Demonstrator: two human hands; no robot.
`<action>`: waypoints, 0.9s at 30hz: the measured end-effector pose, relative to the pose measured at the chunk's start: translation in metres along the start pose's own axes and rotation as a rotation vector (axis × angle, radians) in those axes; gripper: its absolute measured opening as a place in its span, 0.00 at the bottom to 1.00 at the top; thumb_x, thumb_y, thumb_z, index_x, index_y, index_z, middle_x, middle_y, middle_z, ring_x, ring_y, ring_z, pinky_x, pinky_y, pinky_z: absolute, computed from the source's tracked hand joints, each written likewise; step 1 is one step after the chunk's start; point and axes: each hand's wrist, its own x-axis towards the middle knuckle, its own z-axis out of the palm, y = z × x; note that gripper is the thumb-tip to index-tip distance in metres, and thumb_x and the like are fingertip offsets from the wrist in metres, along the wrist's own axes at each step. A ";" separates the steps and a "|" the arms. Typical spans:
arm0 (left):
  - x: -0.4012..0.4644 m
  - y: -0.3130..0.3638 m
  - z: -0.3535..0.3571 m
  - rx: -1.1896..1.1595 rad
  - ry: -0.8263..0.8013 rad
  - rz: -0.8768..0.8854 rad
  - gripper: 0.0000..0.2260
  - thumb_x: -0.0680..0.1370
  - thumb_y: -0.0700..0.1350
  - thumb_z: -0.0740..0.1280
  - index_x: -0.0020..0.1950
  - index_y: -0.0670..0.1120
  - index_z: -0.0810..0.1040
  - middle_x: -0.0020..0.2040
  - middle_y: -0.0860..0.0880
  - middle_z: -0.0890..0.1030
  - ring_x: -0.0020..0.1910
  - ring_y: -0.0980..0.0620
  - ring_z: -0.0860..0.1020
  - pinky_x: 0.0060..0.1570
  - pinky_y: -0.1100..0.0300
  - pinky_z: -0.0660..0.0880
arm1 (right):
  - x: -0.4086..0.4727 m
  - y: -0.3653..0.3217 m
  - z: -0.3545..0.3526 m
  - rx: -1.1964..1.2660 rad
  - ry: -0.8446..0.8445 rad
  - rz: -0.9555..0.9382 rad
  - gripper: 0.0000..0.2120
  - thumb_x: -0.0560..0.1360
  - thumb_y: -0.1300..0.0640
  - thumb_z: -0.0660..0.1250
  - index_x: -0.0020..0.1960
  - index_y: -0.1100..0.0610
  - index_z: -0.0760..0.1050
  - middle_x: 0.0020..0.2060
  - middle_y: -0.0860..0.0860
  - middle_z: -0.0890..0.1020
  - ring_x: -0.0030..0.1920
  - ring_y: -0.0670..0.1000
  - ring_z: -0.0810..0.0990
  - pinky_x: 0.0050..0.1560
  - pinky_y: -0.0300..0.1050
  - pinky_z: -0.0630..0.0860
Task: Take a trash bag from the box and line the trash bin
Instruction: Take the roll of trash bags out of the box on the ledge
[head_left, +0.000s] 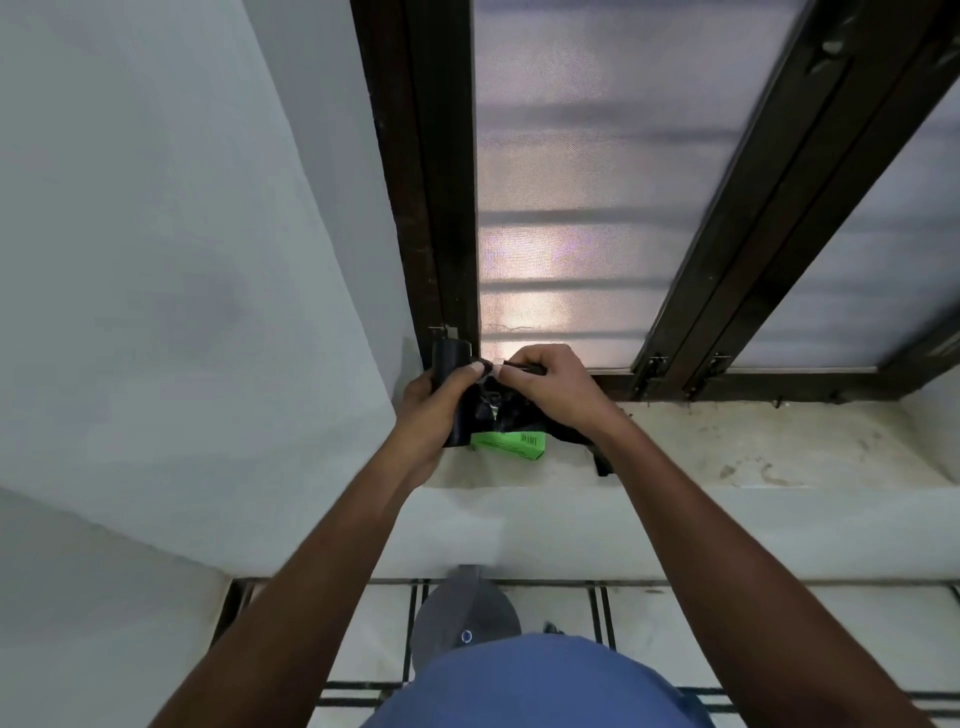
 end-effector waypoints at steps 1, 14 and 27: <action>0.000 0.000 0.001 0.002 -0.004 0.010 0.18 0.80 0.53 0.75 0.66 0.45 0.86 0.59 0.43 0.89 0.60 0.43 0.88 0.68 0.39 0.81 | 0.000 0.000 0.004 0.018 0.015 0.018 0.12 0.79 0.47 0.76 0.46 0.56 0.87 0.39 0.53 0.90 0.44 0.57 0.91 0.53 0.62 0.88; 0.006 0.010 0.005 -0.080 0.063 0.049 0.20 0.80 0.57 0.76 0.68 0.48 0.84 0.59 0.45 0.90 0.58 0.44 0.89 0.63 0.42 0.84 | -0.007 -0.018 -0.011 0.115 -0.150 0.165 0.30 0.83 0.25 0.61 0.63 0.47 0.88 0.53 0.46 0.91 0.55 0.43 0.88 0.63 0.41 0.77; 0.013 0.004 0.003 -0.368 0.007 -0.072 0.13 0.83 0.52 0.73 0.61 0.44 0.85 0.53 0.43 0.89 0.51 0.45 0.87 0.70 0.41 0.78 | -0.019 -0.007 -0.011 0.080 -0.287 0.111 0.22 0.88 0.40 0.66 0.51 0.57 0.88 0.25 0.38 0.73 0.27 0.40 0.68 0.38 0.43 0.65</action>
